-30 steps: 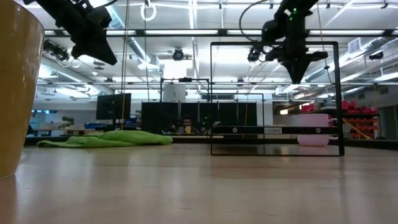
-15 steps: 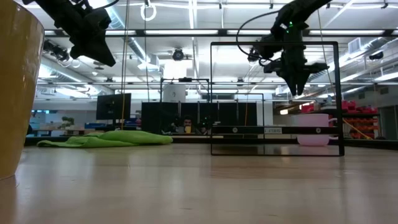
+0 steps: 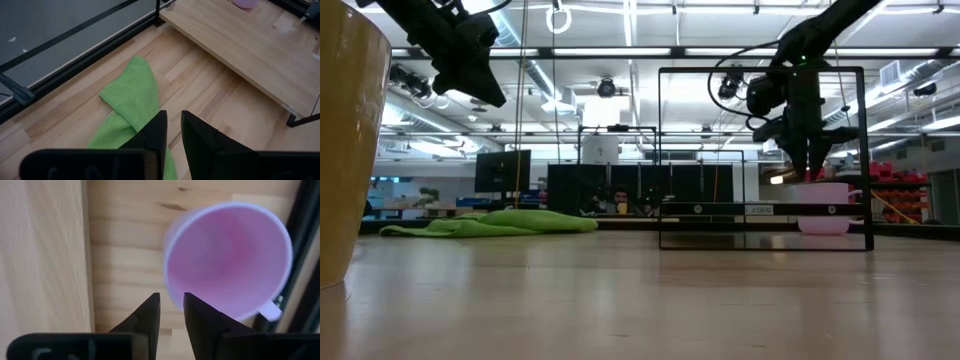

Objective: Stack small to large cups/mugs on shelf
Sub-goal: Put the pink mug on the shelf

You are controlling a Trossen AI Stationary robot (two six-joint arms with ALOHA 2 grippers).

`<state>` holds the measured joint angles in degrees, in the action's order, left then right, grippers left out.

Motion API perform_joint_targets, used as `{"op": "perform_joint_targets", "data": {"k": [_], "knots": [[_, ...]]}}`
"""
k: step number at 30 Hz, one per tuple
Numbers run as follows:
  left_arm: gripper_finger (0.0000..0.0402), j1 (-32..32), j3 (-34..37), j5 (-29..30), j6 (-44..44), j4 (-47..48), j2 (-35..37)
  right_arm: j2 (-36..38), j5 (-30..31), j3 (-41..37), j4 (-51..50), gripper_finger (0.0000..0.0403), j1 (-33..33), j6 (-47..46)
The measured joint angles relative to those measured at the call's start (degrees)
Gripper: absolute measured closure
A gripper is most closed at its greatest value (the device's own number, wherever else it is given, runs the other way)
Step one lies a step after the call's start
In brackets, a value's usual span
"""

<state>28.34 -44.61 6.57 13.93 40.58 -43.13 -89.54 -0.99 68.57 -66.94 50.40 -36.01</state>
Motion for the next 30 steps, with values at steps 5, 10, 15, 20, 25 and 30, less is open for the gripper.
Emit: {"op": "perform_joint_targets", "data": {"k": [5, 10, 15, 20, 25, 30], "knots": [[0.0338, 0.0, 0.0, 0.0, 0.3, 0.0, 0.0, 0.0, -0.1, -1.0, 2.2, 0.0309, 0.0, 0.0], [0.0334, 0.0, 0.0, 0.0, 0.4, 0.0, 0.0, 0.0, 0.0, -1.5, 3.1, 0.0309, 0.8, 0.0], [0.0335, 0.0, 0.0, 0.0, 0.4, 0.0, 0.0, 0.0, 0.4, -1.5, 5.8, 0.0309, 1.0, -0.3], [0.0334, 0.0, 0.0, 0.0, 0.5, 0.0, 0.0, -0.7, 0.5, -1.5, 6.7, 0.0310, 1.3, -1.5], [0.0337, 0.0, 0.0, 0.0, 0.5, 0.2, 0.0, -2.4, 0.5, -1.5, 6.9, 0.0310, 1.3, -1.9], [0.0334, 0.0, 0.0, 0.0, 0.5, 1.5, 0.0, -2.8, 1.0, -1.5, 7.1, 0.0310, 1.3, -2.0]]}}
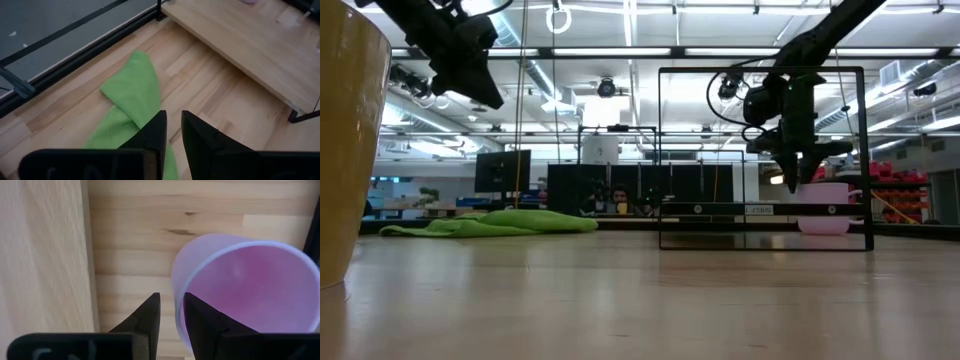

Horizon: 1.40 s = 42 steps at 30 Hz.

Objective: Stack small to large cups/mugs on shelf
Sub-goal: Put the pink mug on the shelf

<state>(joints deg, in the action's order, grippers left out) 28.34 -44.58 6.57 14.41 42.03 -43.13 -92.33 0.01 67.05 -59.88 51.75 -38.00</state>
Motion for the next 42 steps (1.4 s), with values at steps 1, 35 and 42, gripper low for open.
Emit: {"op": "perform_joint_targets", "data": {"k": [1, 35, 42], "knots": [[0.0333, 0.0, 0.0, 0.0, 0.0, 0.1, 0.0, 0.0, 0.2, 0.0, 0.0, 0.0310, 0.0, 0.0], [0.0353, 0.0, 0.0, 0.0, 1.5, 0.0, 0.0, 5.7, 3.1, 4.3, -5.6, 0.0399, -3.9, 7.4], [0.0356, 0.0, 0.0, 0.0, 1.9, 0.0, 0.0, 9.1, 6.1, 14.3, -16.2, 0.0399, -6.8, 11.9]]}}
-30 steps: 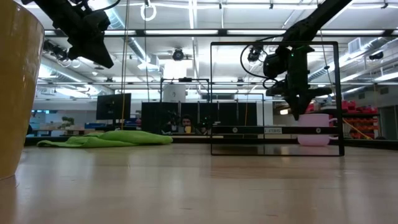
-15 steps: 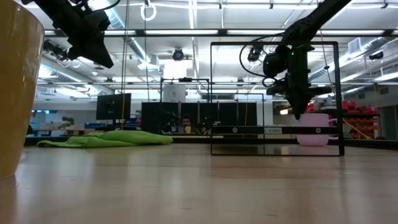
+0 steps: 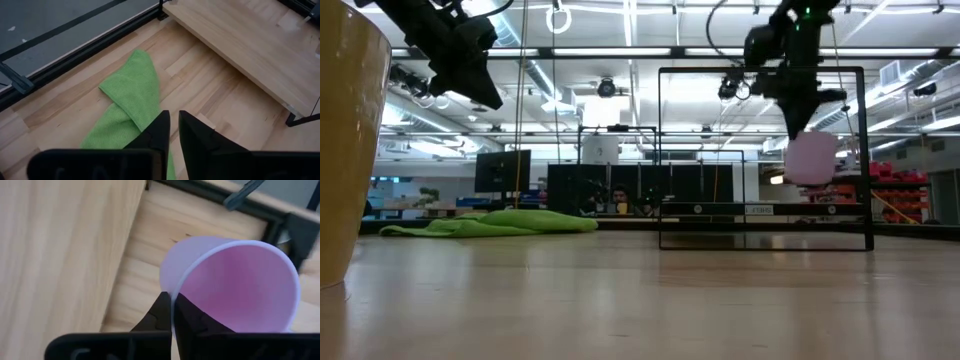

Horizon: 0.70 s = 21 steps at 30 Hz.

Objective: Stack small to large cups/mugs on shelf
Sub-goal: Put the pink mug on the shelf

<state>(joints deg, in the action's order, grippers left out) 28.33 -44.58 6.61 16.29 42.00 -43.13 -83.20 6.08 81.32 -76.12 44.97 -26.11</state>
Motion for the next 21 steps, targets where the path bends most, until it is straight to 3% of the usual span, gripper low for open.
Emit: {"op": "perform_joint_targets", "data": {"k": [10, 21], "knots": [[0.0362, 0.0, 0.0, 0.0, 0.0, -0.1, 0.0, -0.4, 1.3, 17.4, -11.5, 0.0399, -5.9, 2.3], [0.0367, 0.0, 0.0, 0.0, 1.5, -0.2, 0.0, -10.3, 1.1, 31.0, -13.5, 0.0399, -7.7, 6.9]]}}
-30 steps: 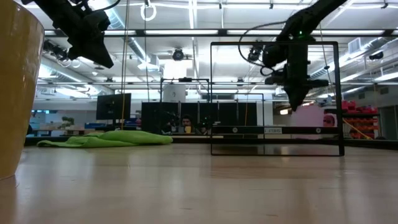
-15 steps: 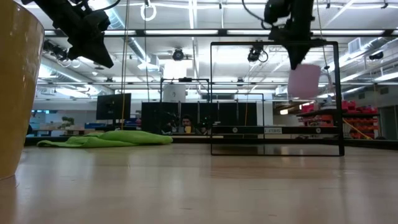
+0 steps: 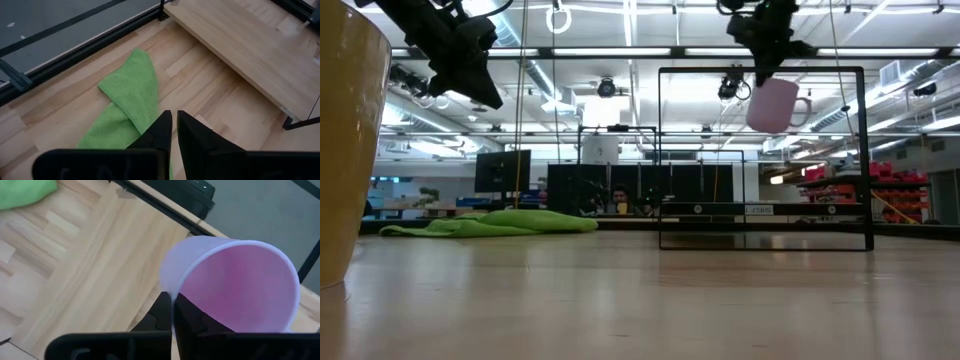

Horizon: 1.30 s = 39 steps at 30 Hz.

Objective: Stack small to large cups/mugs on shelf
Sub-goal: Put the pink mug on the shelf

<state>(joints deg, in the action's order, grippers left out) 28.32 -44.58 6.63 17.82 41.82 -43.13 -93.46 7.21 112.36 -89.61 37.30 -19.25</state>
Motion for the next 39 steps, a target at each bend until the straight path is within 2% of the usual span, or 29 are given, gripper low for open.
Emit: {"op": "perform_joint_targets", "data": {"k": [14, 21, 27, 39], "knots": [[0.0373, 0.0, 0.0, 0.0, 0.0, 0.0, 0.0, -15.6, -1.3, 10.3, 0.0, 0.0399, -2.0, 7.6], [0.0369, 0.0, 0.0, 0.0, 0.0, 0.0, 0.0, -21.8, -1.5, 14.4, 1.6, 0.0400, -3.3, 5.9], [0.0370, 0.0, 0.0, 0.0, 0.0, 0.0, 0.0, -25.7, -2.3, 14.9, 1.9, 0.0400, -3.8, 4.4], [0.0372, 0.0, 0.0, 0.0, 1.1, 0.0, 0.0, -28.7, -4.0, 14.9, 3.5, 0.0400, -5.1, 4.7]]}}
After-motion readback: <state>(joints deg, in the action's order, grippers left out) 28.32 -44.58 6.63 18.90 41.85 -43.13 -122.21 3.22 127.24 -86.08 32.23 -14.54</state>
